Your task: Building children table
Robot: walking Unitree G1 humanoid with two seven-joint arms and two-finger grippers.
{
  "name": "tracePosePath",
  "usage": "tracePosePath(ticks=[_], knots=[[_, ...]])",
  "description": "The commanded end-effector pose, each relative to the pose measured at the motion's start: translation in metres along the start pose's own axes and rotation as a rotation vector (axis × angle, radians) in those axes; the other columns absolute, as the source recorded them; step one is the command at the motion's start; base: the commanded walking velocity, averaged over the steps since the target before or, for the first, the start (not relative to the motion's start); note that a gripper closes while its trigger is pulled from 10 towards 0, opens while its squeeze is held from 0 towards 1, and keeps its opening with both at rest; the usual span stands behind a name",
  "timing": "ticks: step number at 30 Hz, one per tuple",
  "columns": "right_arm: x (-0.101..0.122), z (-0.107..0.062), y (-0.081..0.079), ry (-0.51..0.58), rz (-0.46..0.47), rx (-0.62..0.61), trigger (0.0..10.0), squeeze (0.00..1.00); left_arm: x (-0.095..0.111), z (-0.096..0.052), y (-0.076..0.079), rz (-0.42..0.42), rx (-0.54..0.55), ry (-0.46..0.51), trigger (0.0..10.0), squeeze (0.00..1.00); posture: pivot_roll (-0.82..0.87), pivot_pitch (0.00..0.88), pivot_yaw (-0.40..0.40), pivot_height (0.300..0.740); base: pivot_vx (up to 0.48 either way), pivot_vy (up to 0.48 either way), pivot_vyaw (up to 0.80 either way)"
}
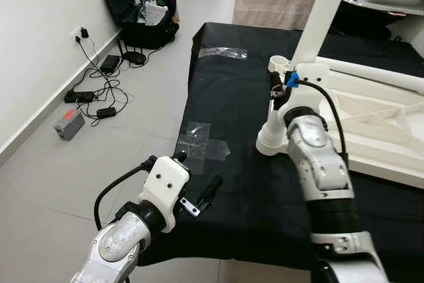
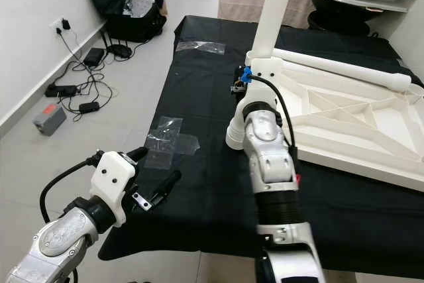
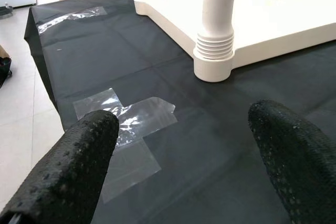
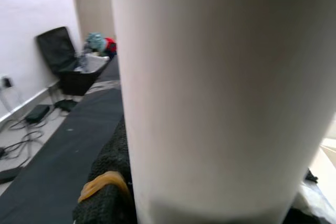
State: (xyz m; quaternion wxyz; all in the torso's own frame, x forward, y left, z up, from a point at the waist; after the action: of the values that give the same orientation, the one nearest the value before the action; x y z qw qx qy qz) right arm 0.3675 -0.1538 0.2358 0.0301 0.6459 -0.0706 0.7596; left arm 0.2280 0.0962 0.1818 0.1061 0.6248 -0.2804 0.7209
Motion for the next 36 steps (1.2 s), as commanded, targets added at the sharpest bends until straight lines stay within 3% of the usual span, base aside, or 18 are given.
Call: tracePosePath(ticks=[1, 11, 12, 15, 21, 29, 36], knots=[[-0.054, -0.01, 0.019, -0.243, -0.046, -0.158, 10.0, 0.0, -0.003, 0.0, 0.001, 0.005, -0.009, -0.007, 10.0, 0.0, 0.09, 0.183, -0.061, 0.74, 0.0, 0.0, 0.0], [-0.047, -0.007, 0.005, -0.222, -0.024, -0.318, 10.0, 0.0, -0.002, 0.001, 0.002, 0.004, -0.011, -0.003, 10.0, 0.0, 0.09, 0.182, -0.069, 0.74, 0.0, 0.0, 0.0], [-0.038, -0.007, -0.001, -0.173, 0.022, -0.425, 10.0, 0.0, -0.002, 0.001, 0.002, 0.005, -0.009, -0.002, 10.0, 0.0, 0.09, 0.183, -0.072, 0.74, 0.0, 0.0, 0.0], [-0.032, -0.009, -0.003, -0.128, 0.072, -0.517, 10.0, 0.0, -0.003, 0.0, 0.002, 0.012, -0.01, -0.005, 10.0, 0.0, 0.09, 0.183, -0.07, 0.74, 0.0, 0.0, 0.0], [-0.033, -0.018, 0.003, -0.146, 0.0, -0.757, 10.0, 0.0, -0.003, 0.001, 0.001, 0.009, -0.006, -0.005, 10.0, 0.0, 0.09, 0.193, -0.073, 0.74, 0.0, 0.0, 0.0], [-0.027, -0.019, -0.002, -0.075, -0.032, -0.79, 10.0, 0.0, -0.003, 0.0, -0.001, 0.014, -0.003, -0.007, 10.0, 0.0, 0.1, 0.196, -0.073, 0.74, 0.0, 0.0, 0.0], [-0.03, -0.024, -0.012, -0.112, -0.05, -0.827, 10.0, 0.0, -0.003, 0.001, -0.001, 0.015, -0.001, -0.005, 10.0, 0.0, 0.09, 0.198, -0.076, 0.74, 0.0, 0.0, 0.0]])
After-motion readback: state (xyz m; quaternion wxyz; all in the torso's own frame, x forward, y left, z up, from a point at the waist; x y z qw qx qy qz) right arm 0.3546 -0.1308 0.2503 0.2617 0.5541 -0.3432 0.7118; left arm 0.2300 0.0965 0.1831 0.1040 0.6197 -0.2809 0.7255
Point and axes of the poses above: a point about 5 cm out from each wrist's last joint towards the gripper, its own z axis pointing out of the wrist towards the gripper, its own x axis along the axis of the wrist's last joint, y = z × x, the point moved 1 cm from there along z, pointing out of the wrist towards the gripper, and after that the axes turned 4 degrees about z, right-handed, at the moved point
